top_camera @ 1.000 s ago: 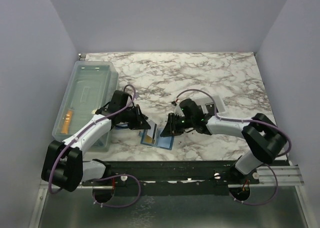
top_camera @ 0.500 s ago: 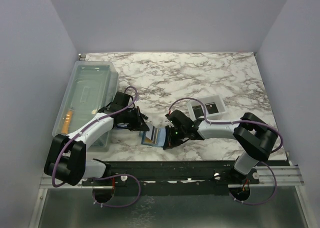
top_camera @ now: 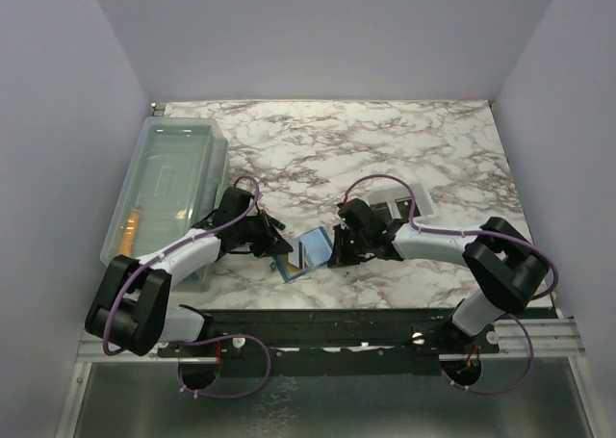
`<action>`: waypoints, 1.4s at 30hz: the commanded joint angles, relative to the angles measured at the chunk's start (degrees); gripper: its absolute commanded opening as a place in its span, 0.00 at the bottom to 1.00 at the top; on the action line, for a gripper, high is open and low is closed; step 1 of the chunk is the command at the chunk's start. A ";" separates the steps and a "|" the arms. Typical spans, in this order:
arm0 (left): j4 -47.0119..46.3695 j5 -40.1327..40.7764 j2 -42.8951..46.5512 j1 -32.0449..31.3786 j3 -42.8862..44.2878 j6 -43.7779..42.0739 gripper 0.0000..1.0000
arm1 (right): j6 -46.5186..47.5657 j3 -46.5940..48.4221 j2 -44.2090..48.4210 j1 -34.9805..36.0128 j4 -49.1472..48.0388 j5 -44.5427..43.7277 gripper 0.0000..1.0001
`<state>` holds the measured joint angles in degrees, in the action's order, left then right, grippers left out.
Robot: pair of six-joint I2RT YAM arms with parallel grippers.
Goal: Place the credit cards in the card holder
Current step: Insert the credit card into the card holder.
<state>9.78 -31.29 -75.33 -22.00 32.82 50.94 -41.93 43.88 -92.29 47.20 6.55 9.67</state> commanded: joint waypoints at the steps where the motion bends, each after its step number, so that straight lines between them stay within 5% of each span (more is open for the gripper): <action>1: -7.46 1.27 -0.38 -0.33 -2.44 4.29 0.00 | 2.74 0.24 3.43 0.00 3.75 -0.47 0.02; 20: -16.25 3.57 -2.49 -0.72 -8.24 8.26 0.00 | 7.93 9.88 -5.21 -6.57 2.19 0.96 0.01; 42: -20.67 25.39 3.87 -9.88 -13.33 16.30 0.00 | 6.27 5.57 -8.17 -6.56 -3.73 6.60 0.00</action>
<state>-10.31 -12.82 -72.25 -31.29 21.04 65.34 -35.53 51.35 -100.05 40.16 3.40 14.50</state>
